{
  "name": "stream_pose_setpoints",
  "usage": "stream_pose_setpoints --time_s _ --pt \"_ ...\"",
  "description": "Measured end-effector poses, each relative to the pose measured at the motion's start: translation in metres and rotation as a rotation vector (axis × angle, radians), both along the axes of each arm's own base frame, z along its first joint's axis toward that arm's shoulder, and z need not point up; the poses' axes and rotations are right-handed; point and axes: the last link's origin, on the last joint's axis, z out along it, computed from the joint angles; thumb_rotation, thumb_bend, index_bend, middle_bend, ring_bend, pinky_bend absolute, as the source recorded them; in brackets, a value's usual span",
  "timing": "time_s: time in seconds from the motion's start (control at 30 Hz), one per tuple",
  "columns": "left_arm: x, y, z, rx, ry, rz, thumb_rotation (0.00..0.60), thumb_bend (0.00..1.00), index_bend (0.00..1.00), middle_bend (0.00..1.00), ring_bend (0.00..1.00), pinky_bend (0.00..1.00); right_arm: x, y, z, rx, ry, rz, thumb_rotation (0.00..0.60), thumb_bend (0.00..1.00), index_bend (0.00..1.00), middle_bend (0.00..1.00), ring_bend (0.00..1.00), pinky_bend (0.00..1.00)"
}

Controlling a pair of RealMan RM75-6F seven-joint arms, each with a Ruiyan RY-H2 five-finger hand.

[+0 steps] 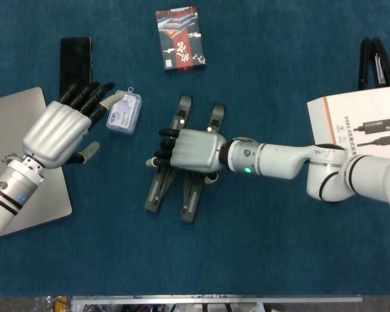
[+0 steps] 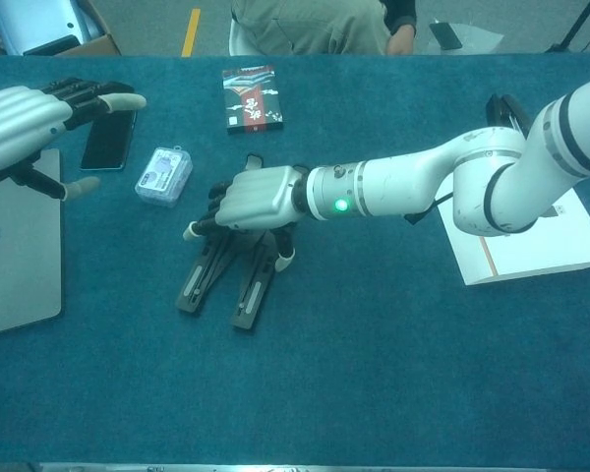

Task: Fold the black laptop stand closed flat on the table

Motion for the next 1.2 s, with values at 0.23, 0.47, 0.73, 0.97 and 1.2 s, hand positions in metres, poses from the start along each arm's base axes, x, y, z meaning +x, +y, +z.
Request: stream_pose_setpoints --time_s 0.23,0.47,0.73,0.97,1.2 --pt "0.0 0.0 0.001 0.001 -0.001 0.002 0.6 0.34 0.0 0.0 0.0 0.0 -0.001 0.0 0.0 0.001 0.011 0.002 0.6 0.1 0.0 0.38 0.09 0.0" --pt "0.0 0.0 0.0 -0.001 -0.004 0.001 0.6 0.34 0.0 0.0 0.0 0.0 -0.001 -0.003 0.003 -0.007 0.016 0.007 0.6 0.1 0.0 0.12 0.0 0.0" --pt "0.0 0.0 0.0 -0.001 -0.007 0.004 0.6 0.34 0.0 0.0 0.0 0.0 -0.005 -0.006 0.007 -0.022 0.03 0.01 0.6 0.1 0.0 0.11 0.0 0.0" --pt "0.001 0.0 0.0 0.0 -0.011 0.006 0.6 0.34 0.0 0.0 0.0 0.0 -0.007 -0.01 0.007 -0.033 0.043 0.008 0.6 0.1 0.0 0.1 0.0 0.0" --pt "0.001 0.0 0.0 0.001 -0.016 0.008 0.6 0.34 0.0 0.0 0.0 0.0 -0.006 -0.01 0.003 -0.035 0.048 0.007 0.6 0.1 0.0 0.12 0.0 0.0"
